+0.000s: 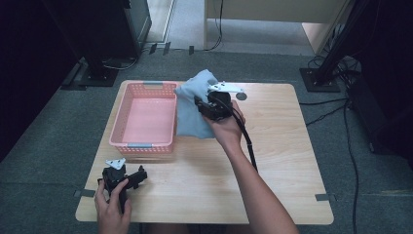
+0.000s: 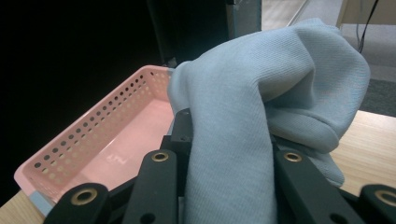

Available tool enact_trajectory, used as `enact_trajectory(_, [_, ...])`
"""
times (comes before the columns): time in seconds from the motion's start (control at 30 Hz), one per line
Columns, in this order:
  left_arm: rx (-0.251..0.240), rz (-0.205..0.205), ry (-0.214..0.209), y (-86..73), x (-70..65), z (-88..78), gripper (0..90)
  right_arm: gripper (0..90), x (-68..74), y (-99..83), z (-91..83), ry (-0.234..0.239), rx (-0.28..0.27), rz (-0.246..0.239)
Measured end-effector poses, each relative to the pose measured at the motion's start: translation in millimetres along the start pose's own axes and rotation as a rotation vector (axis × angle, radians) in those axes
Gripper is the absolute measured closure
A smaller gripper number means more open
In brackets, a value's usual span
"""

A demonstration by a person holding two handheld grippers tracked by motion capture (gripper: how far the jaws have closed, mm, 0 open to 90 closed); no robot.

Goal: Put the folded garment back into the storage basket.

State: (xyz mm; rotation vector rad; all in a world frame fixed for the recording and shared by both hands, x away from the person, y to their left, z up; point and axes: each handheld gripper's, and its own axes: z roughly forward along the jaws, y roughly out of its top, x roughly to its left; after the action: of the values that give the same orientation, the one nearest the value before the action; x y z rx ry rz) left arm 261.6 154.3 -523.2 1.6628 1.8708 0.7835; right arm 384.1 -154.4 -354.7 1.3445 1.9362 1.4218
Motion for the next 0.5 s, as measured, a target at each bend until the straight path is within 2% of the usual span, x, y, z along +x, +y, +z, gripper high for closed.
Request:
enact_trajectory(0.37, [0.0, 0.0, 0.0, 0.0, 0.0, 0.0, 0.0, 71.9, 22.9, 8.6, 21.8, 0.037, 0.01, -0.016])
enact_trajectory(0.5, [0.0, 0.0, 0.0, 0.0, 0.0, 0.0, 0.0, 71.9, 35.5, 8.9, 36.2, 0.051, 0.022, -0.028])
